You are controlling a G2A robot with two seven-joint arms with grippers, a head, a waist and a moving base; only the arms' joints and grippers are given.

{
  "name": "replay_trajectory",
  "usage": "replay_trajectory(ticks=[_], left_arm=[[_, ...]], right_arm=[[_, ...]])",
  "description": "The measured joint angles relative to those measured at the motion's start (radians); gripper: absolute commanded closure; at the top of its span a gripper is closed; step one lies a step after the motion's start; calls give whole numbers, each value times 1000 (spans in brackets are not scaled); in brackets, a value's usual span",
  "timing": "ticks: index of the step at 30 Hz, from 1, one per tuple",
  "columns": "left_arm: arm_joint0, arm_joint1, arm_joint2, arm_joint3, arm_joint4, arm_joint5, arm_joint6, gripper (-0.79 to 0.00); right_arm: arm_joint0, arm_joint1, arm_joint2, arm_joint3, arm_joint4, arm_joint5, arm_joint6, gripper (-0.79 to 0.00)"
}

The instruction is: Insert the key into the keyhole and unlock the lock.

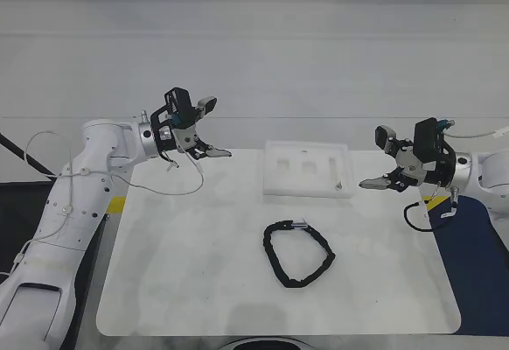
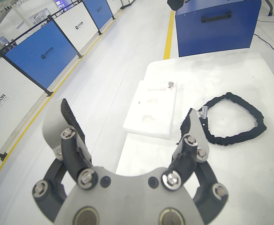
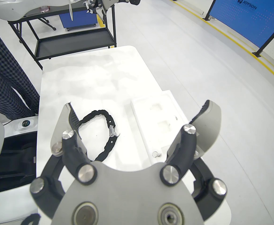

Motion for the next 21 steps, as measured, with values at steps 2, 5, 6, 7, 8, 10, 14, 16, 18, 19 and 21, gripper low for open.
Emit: replay_trajectory(ticks=[2,5,6,7,8,10,14,16,18,19,21], left_arm=[[0,0,0,0,0,0,0,-785],[0,0,0,0,0,0,0,-784],[0,0,0,0,0,0,0,-784],[0,0,0,0,0,0,0,-785],[0,0,0,0,0,0,0,-785],[0,0,0,0,0,0,0,-784],[0,0,0,0,0,0,0,-784],[0,0,0,0,0,0,0,-785],[0,0,0,0,0,0,0,-785],[0,0,0,0,0,0,0,-785],[0,0,0,0,0,0,0,-785]], right_arm=[[0,0,0,0,0,0,0,-785],[0,0,0,0,0,0,0,-785],[0,0,0,0,0,0,0,-785],[0,0,0,0,0,0,0,-784],[0,0,0,0,0,0,0,-784],[0,0,0,0,0,0,0,-785],[0,0,0,0,0,0,0,-784],[0,0,0,0,0,0,0,-785],[-5,-1,-2,0,-7,9,4,-785],[-11,-2,-6,-1,-14,27,8,-785],[-23,-9,-21,8,-8,87,20,-785]])
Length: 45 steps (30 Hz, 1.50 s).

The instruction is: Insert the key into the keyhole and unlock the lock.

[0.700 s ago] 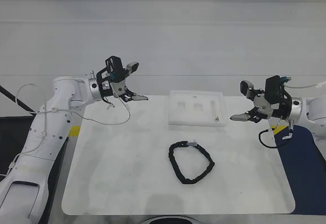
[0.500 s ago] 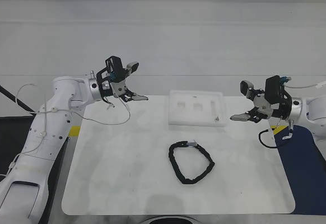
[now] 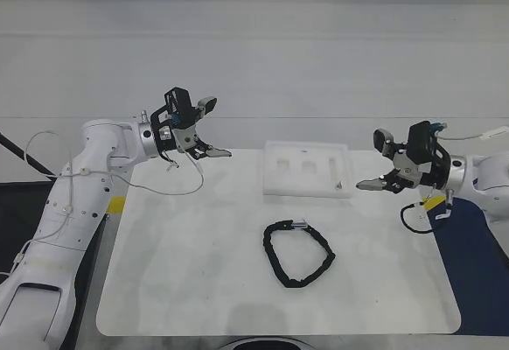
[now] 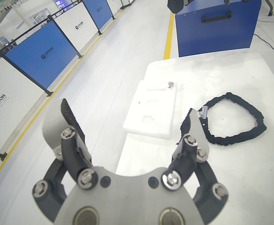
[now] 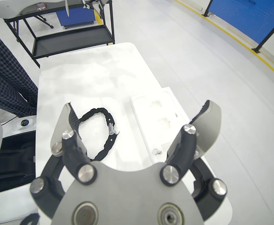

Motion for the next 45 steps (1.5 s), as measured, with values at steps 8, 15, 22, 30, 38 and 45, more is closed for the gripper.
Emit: replay_trajectory(ticks=[8,15,22,30,38,45], left_arm=[[0,0,0,0,0,0,0,-785],[0,0,0,0,0,0,0,-785],[0,0,0,0,0,0,0,-785],[0,0,0,0,0,0,0,-785],[0,0,0,0,0,0,0,-785],[0,0,0,0,0,0,0,-785]], right_arm=[[50,-54,-122,104,146,228,168,-785],[133,-140,-261,246,337,404,314,-785],[216,-235,-372,439,458,470,389,-785],[290,-332,-452,609,507,537,454,-785],[351,-407,-496,754,495,547,483,-785],[354,-410,-497,762,493,544,482,-785]])
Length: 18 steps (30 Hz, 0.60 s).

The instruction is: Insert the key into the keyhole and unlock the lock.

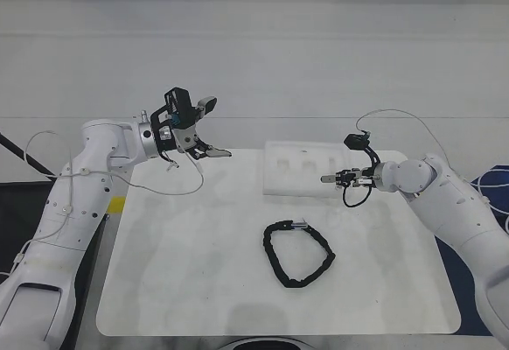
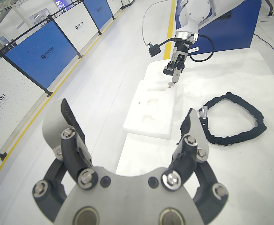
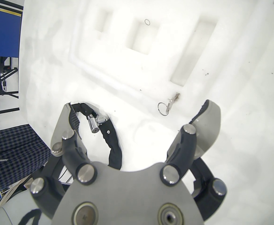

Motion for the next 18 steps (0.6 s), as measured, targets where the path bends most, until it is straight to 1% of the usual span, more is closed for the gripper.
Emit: replay_trajectory(ticks=[13,16,18], left_arm=[[0,0,0,0,0,0,0,-785],[0,0,0,0,0,0,0,-785],[0,0,0,0,0,0,0,-785]], right_arm=[[0,0,0,0,0,0,0,-785],[-9,-1,-1,-16,-23,14,-2,-785],[-7,-2,-1,-24,-40,29,20,-785]])
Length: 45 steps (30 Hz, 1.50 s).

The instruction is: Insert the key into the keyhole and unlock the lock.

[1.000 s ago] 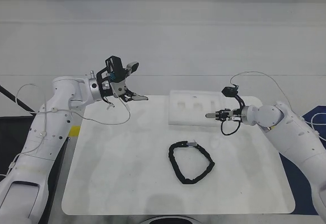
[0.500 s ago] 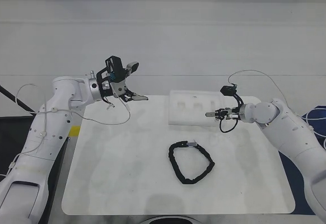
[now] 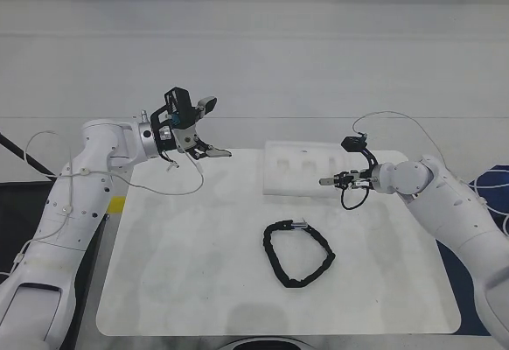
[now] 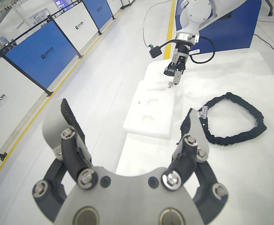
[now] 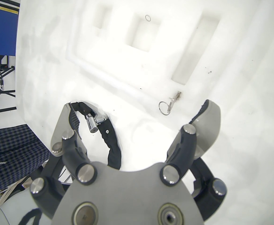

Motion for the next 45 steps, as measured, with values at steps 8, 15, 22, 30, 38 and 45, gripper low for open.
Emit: replay_trajectory(ticks=[8,15,22,30,38,45], left_arm=[[0,0,0,0,0,0,0,-785],[0,0,0,0,0,0,0,-785],[0,0,0,0,0,0,0,-785],[0,0,0,0,0,0,0,-785],[0,0,0,0,0,0,0,-785],[0,0,0,0,0,0,0,-785]], right_arm=[[14,-24,-5,24,-32,18,54,-785],[32,-63,-16,88,-49,16,54,-785],[52,-101,-24,158,-62,-3,52,-773],[69,-135,-23,225,-71,-16,60,-434],[77,-157,-22,268,-98,6,60,-372],[79,-173,-18,291,-122,28,58,-332]])
